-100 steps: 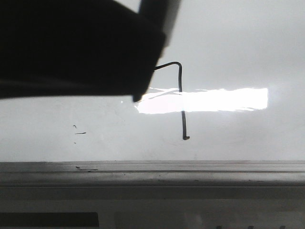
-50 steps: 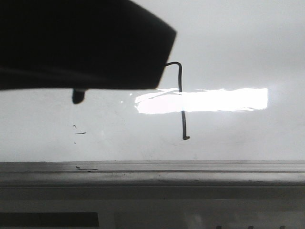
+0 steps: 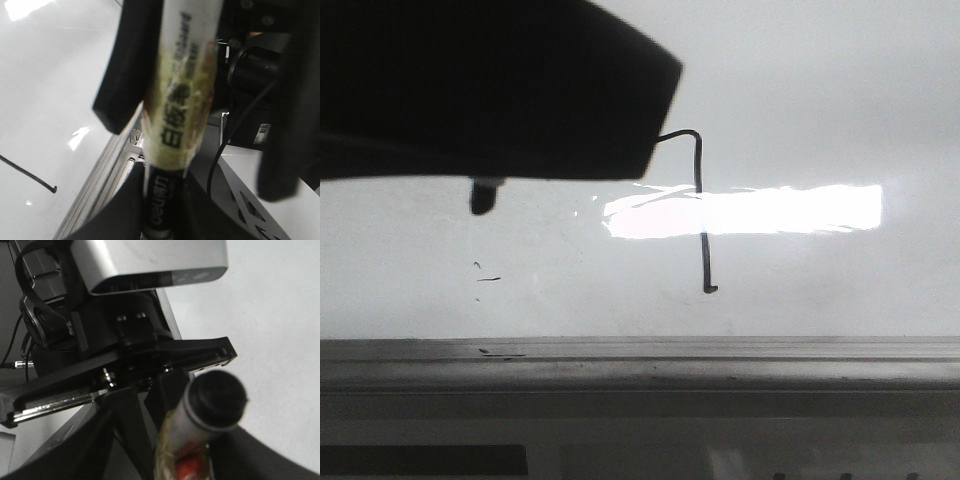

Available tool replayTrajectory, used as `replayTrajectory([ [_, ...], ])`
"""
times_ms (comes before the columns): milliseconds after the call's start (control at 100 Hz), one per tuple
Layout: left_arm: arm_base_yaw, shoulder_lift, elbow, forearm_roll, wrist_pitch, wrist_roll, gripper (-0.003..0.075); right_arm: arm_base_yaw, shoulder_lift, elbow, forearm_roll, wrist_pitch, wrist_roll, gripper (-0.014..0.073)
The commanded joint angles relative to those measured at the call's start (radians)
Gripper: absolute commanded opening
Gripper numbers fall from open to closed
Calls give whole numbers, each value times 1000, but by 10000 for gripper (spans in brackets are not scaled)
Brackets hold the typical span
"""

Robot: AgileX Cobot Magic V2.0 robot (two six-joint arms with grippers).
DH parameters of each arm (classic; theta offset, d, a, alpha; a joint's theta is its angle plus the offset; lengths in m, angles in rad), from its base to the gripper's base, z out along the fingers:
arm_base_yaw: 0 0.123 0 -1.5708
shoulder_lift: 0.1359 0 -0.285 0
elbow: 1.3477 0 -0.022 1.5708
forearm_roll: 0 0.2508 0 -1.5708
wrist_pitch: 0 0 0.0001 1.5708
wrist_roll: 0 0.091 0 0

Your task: Write number 7 on whiteboard

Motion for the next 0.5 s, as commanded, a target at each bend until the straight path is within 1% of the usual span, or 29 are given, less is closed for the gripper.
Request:
replayTrajectory([
  [0, -5, -9, -33, -37, 11, -13, -20, 1, -6, -33, 18, -56, -7, 528],
  [30, -5, -9, -33, -45, 11, -13, -20, 1, -6, -33, 18, -56, -7, 553],
  [70, -5, -9, -33, -62, 11, -13, -20, 1, -15, -33, 16, -56, -7, 564],
  [240, -5, -9, -23, -150, 9, -15, -20, 1, -102, -33, 14, -66, -7, 565],
  [380, -5, -9, -3, -149, 2, -81, -20, 1, -196, -33, 12, -74, -7, 563],
  [440, -5, -9, 7, -149, -20, -119, -20, -3, -230, -33, 12, -78, -7, 548],
  [490, -5, -9, 15, -149, -55, -165, -20, -11, -257, -33, 12, -78, -5, 494],
])
